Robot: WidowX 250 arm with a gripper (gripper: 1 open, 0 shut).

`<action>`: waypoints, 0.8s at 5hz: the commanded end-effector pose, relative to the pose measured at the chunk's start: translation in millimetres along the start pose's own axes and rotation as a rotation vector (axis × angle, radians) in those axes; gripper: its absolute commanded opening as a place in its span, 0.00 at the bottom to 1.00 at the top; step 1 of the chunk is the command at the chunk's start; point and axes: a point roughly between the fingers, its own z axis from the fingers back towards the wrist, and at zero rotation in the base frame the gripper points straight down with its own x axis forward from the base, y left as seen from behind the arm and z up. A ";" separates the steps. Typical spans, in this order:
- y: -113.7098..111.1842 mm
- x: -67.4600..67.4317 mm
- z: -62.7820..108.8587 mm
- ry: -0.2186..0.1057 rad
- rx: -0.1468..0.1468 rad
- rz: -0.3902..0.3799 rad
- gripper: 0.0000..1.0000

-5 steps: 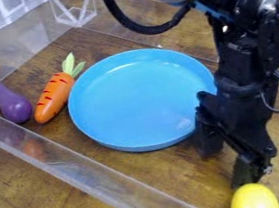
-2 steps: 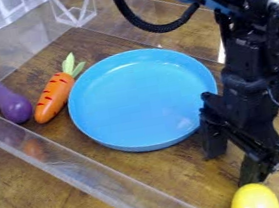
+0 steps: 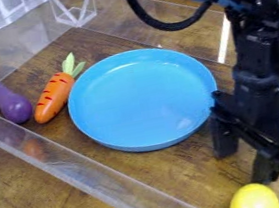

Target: Put the lemon on the blue tray

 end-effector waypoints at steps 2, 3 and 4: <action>-20.0 1.9 -3.6 0.022 -0.016 -0.107 1.00; -22.9 -4.5 -5.5 0.043 -0.019 -0.143 1.00; -12.0 -14.0 -6.2 0.062 -0.015 -0.166 1.00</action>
